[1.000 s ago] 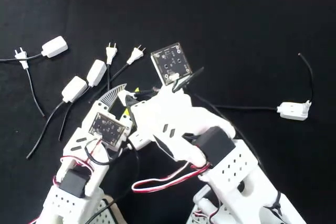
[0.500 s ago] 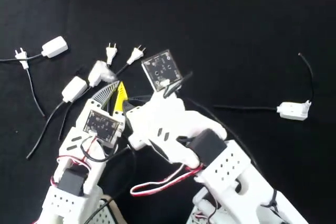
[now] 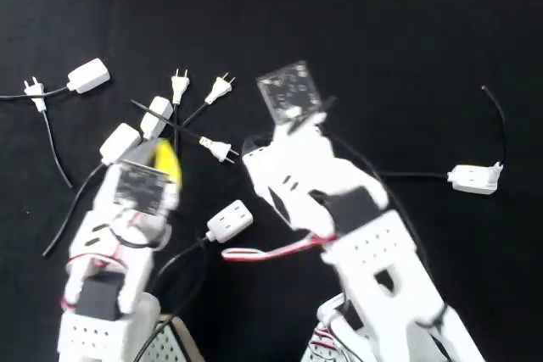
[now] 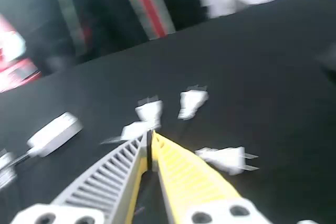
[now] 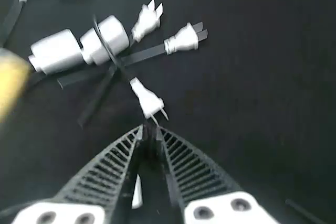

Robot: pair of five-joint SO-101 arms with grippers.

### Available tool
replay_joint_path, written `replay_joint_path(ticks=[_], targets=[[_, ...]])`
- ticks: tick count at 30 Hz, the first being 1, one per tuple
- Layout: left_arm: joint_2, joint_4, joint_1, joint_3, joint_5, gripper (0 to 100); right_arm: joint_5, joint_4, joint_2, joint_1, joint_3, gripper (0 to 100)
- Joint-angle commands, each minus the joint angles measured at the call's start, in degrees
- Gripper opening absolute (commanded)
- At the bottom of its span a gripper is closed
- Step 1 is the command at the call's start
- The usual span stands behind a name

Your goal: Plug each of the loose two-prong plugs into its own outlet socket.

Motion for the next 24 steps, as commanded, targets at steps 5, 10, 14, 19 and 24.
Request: replay_joint_path(ticks=[5, 10, 14, 19, 24], targets=[[-0.7, 9.3, -26.9, -2.9, 0.1, 3, 10.7, 2.5, 32.8, -0.1, -17.2, 14.1], [-0.7, 9.4, -34.8, 5.1, -0.3, 3, 20.0, 5.7, 54.2, -5.6, -31.3, 14.5], [-0.7, 9.3, -35.3, 8.9, -0.4, 3, 22.2, 8.4, 64.6, -7.2, -41.6, 19.1], [-0.7, 9.1, -34.1, 11.3, -5.0, 3, 24.6, 9.8, 69.3, -7.5, -49.1, 31.5], [-0.6, 11.1, -30.5, 11.4, -7.2, 3, 26.5, 10.5, 68.7, -10.1, -51.6, 32.2]])
